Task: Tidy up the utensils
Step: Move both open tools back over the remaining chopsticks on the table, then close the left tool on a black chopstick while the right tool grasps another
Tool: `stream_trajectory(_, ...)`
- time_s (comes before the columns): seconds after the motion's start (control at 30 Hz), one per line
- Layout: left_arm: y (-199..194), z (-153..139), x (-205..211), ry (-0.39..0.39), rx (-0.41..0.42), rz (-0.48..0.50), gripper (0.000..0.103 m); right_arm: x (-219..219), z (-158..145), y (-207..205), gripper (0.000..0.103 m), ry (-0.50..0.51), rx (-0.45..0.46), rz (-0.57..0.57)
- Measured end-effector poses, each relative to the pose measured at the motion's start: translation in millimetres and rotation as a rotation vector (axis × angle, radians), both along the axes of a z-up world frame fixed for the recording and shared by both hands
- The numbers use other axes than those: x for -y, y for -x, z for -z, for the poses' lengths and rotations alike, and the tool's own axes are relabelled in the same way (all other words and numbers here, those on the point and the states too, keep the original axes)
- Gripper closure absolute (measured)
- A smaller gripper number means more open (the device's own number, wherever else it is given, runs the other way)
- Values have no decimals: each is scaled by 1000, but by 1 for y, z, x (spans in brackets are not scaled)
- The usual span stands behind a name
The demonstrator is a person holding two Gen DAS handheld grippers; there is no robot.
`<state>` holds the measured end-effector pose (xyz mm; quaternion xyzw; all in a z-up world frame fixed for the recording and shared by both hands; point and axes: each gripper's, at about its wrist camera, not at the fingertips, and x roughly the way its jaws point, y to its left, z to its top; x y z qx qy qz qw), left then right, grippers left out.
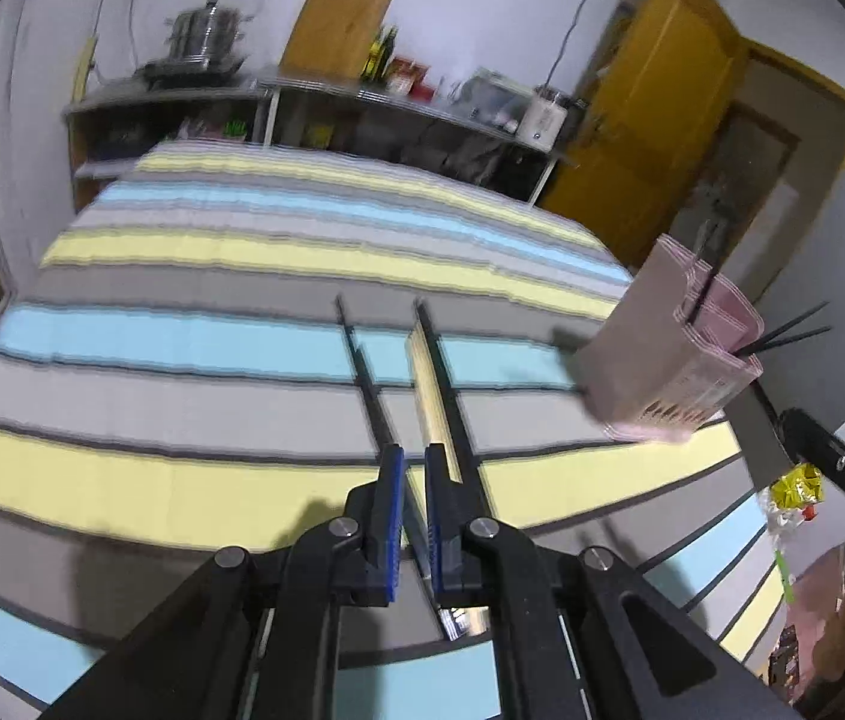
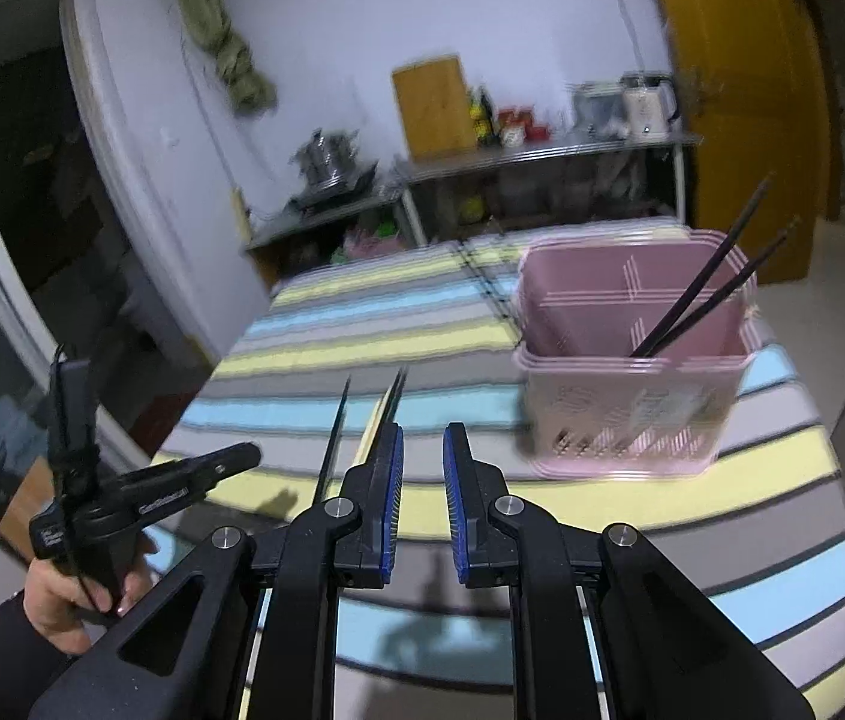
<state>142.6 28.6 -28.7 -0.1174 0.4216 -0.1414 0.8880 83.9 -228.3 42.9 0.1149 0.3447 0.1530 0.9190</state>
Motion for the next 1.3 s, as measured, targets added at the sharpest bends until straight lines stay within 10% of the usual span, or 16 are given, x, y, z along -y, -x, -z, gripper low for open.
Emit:
stream_trajectory(0.33,-24,41,3,-26,-75,-34,77,-27,55,-18,89,5,-136,-69)
stream_trajectory(1.3,-30,49,12,-214,3,-73,64,-40,67,-37,89,29,-168,-78)
